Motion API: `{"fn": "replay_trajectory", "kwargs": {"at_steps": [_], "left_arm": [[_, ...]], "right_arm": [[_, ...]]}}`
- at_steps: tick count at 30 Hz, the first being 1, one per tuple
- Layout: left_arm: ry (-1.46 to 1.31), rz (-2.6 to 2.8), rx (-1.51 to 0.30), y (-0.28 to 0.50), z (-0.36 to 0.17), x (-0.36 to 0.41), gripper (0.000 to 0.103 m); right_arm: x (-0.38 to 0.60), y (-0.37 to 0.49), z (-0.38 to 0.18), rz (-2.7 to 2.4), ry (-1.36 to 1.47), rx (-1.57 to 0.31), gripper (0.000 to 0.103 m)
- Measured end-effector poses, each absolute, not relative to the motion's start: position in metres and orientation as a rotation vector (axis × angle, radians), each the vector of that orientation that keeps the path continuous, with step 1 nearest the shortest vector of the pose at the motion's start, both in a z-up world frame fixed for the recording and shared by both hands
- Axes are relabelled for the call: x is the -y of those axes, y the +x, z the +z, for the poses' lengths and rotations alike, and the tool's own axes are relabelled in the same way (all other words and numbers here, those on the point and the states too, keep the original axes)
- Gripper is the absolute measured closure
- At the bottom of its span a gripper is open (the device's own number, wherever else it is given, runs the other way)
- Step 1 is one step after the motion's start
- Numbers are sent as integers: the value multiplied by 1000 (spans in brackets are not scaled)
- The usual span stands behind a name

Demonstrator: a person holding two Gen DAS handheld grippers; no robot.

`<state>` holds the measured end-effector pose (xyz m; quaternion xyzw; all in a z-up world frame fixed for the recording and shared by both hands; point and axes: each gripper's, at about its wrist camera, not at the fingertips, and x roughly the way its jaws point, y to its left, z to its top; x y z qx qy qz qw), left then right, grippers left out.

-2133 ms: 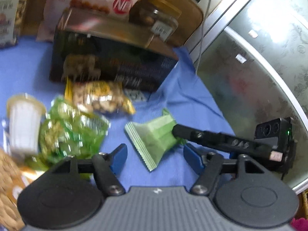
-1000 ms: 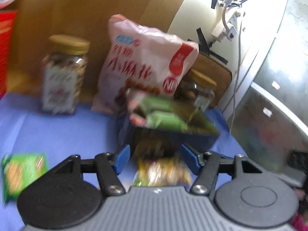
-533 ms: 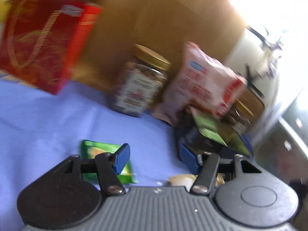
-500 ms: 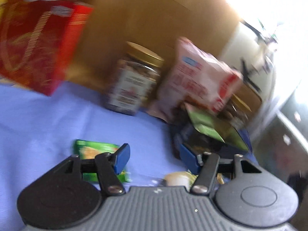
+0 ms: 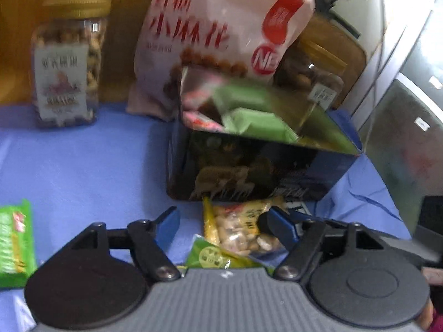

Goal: Organize snacks

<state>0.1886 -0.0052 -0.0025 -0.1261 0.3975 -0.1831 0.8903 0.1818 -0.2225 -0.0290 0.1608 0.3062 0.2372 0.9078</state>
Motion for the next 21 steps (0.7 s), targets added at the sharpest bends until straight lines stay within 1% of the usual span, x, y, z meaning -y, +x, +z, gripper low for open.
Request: {"fn": "replay_trajectory", "kwargs": {"at_steps": [2, 7, 14, 18, 21], "left_arm": [[-255, -358, -828, 189, -7, 4, 30], [-295, -381, -834, 178, -7, -6, 27], [-358, -467, -850, 163, -2, -3, 27], [-360, -517, -830, 153, 7, 5, 27], [-388, -568, -824, 145, 13, 6, 27]], "right_arm": [[228, 182, -30, 521, 371, -644, 70], [236, 171, -29, 520, 432, -668, 73], [275, 125, -32, 487, 555, -666, 79], [323, 103, -51, 448, 850, -672, 80], [341, 97, -68, 480, 1057, -703, 80]]}}
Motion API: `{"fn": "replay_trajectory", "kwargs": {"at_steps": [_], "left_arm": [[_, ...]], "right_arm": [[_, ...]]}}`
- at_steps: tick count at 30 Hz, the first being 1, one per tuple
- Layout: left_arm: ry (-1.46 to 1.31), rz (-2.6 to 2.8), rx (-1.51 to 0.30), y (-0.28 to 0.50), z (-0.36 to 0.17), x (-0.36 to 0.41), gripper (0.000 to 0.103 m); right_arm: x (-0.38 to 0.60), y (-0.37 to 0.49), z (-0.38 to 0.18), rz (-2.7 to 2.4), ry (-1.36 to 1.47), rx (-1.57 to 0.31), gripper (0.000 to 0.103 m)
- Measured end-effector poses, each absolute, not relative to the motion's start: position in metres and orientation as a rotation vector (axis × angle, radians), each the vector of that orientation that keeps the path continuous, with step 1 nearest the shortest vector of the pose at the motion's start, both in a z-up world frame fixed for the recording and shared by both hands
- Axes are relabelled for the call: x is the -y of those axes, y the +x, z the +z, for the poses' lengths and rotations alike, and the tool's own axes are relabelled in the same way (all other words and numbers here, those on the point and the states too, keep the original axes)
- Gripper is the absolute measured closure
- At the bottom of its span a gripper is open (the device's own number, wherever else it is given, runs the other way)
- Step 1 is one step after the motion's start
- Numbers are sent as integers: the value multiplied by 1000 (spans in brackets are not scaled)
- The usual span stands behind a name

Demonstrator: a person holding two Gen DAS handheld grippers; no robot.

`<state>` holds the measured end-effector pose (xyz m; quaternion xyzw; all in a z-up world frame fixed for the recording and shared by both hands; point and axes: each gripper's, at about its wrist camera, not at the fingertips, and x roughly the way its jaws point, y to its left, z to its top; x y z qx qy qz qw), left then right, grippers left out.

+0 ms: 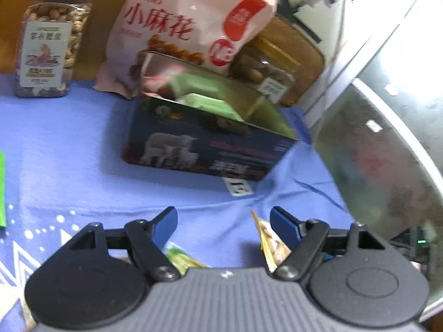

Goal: Organize snacks

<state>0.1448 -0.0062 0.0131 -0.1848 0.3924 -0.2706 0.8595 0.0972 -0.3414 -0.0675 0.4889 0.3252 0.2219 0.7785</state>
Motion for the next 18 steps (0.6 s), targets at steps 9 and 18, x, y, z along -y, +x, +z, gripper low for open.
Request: {"fn": "replay_trajectory", "kwargs": {"at_steps": [9, 18], "left_arm": [[-477, -718, -846, 126, 20, 11, 42], [-420, -685, -797, 137, 37, 9, 70]], "right_arm": [[327, 95, -56, 627, 1112, -698, 80], [295, 118, -15, 663, 888, -633, 81]]}}
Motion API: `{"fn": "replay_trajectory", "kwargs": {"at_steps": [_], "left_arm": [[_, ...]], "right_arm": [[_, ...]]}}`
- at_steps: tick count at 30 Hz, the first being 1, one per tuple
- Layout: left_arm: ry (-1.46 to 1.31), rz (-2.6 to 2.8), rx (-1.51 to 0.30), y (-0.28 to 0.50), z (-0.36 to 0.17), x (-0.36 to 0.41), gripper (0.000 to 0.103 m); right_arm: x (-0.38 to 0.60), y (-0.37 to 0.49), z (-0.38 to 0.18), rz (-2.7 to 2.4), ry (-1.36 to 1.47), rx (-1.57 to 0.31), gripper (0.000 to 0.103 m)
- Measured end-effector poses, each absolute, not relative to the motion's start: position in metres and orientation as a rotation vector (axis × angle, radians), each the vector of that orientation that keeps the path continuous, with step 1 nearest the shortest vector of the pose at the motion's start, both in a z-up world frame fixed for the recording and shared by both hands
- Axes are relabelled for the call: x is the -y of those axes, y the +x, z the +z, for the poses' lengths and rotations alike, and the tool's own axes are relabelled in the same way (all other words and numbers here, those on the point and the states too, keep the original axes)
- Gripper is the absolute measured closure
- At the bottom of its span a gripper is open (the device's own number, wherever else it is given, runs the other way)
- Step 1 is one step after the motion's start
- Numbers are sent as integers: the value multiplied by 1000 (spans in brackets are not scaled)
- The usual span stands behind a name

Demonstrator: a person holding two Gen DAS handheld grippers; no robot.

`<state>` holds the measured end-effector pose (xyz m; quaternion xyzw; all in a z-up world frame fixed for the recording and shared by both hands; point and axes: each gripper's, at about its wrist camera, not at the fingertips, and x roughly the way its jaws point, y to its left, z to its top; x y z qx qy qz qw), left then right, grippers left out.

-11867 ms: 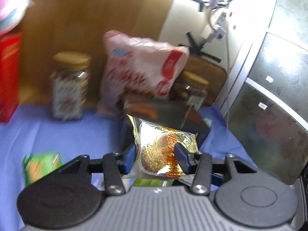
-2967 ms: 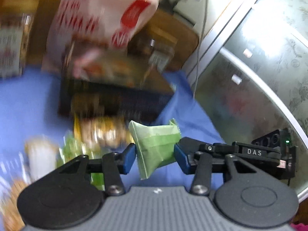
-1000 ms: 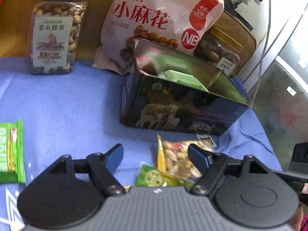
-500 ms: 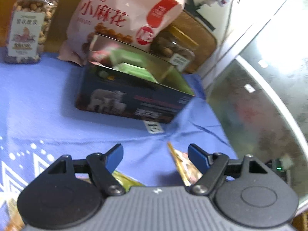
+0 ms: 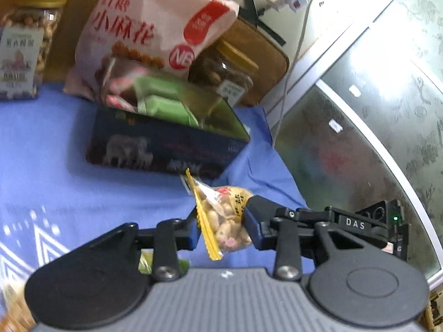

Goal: Organize snacks

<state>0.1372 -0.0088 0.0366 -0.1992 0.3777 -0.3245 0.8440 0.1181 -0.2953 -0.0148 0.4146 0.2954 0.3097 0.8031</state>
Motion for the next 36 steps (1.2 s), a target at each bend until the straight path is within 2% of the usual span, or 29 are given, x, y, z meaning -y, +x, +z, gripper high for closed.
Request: {"fn": "replay_trajectory", "kwargs": {"at_steps": [9, 14, 17, 18, 19, 27, 30, 36], "left_arm": [[-272, -559, -637, 195, 76, 27, 66], [-143, -426, -596, 228, 66, 55, 64], [-94, -375, -610, 236, 56, 58, 61], [-107, -382, -613, 235, 55, 53, 61], [-120, -386, -607, 231, 56, 47, 61], [-240, -283, -520, 176, 82, -49, 59], [-252, -196, -532, 151, 77, -82, 57], [-242, 2, -634, 112, 41, -131, 57]], "right_arm": [[266, 178, 43, 601, 545, -458, 81], [253, 204, 41, 464, 331, -388, 81], [244, 211, 32, 370, 193, -365, 76], [244, 212, 30, 346, 180, -365, 70], [247, 210, 30, 345, 188, -355, 68], [254, 160, 44, 355, 216, -247, 66], [245, 139, 39, 413, 222, -272, 61], [212, 101, 15, 561, 214, -394, 61]]}}
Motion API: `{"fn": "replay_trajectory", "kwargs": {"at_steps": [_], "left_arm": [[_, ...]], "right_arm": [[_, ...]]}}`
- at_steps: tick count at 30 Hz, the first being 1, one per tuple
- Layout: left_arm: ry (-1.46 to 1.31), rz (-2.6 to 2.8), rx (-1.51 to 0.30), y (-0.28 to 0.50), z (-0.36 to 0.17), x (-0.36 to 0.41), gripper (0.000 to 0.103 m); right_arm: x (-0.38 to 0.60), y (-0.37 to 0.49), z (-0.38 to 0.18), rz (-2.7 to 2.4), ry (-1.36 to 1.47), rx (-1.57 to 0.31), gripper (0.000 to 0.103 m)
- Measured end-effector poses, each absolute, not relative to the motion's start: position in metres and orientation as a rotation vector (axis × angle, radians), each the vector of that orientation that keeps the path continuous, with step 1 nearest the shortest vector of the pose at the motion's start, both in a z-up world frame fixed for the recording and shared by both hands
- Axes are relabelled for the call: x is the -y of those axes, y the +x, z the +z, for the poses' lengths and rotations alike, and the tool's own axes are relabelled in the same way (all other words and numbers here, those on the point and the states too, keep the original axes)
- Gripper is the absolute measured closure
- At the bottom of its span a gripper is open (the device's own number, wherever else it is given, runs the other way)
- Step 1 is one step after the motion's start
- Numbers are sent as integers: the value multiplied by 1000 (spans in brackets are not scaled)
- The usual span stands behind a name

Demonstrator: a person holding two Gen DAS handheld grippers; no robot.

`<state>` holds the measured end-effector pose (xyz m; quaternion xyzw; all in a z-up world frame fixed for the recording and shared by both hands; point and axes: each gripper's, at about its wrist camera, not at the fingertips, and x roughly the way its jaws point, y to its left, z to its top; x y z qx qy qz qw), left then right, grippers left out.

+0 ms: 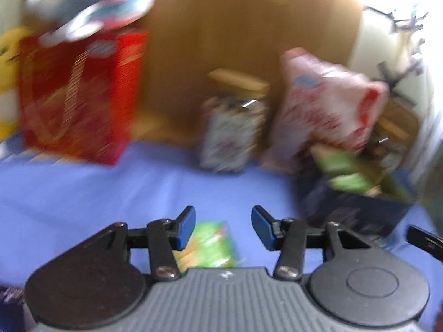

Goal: Organize snacks
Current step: 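Move both tools toward the green biscuit packet on the cloth, then grasp the green biscuit packet with the right tool and lift it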

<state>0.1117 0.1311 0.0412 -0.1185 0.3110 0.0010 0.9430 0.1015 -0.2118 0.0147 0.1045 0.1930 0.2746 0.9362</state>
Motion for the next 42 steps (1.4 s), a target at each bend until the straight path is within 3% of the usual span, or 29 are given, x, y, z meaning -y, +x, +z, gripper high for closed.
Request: {"fn": "replay_trajectory", "kwargs": {"at_steps": [7, 12, 27, 38, 40, 42], "left_arm": [[-294, 140, -657, 105, 30, -163, 57], [-193, 221, -637, 108, 24, -149, 55], [-241, 247, -640, 108, 17, -169, 55], [-241, 360, -631, 109, 15, -189, 54], [-242, 375, -629, 108, 16, -190, 53], [-250, 388, -619, 107, 17, -191, 53]], "right_arm": [[146, 87, 5, 694, 90, -508, 60], [115, 82, 3, 709, 16, -524, 53], [54, 113, 5, 715, -167, -559, 53], [12, 159, 0, 775, -67, -752, 52], [6, 158, -2, 778, -81, -760, 46], [1, 157, -3, 785, -92, -758, 33]]}}
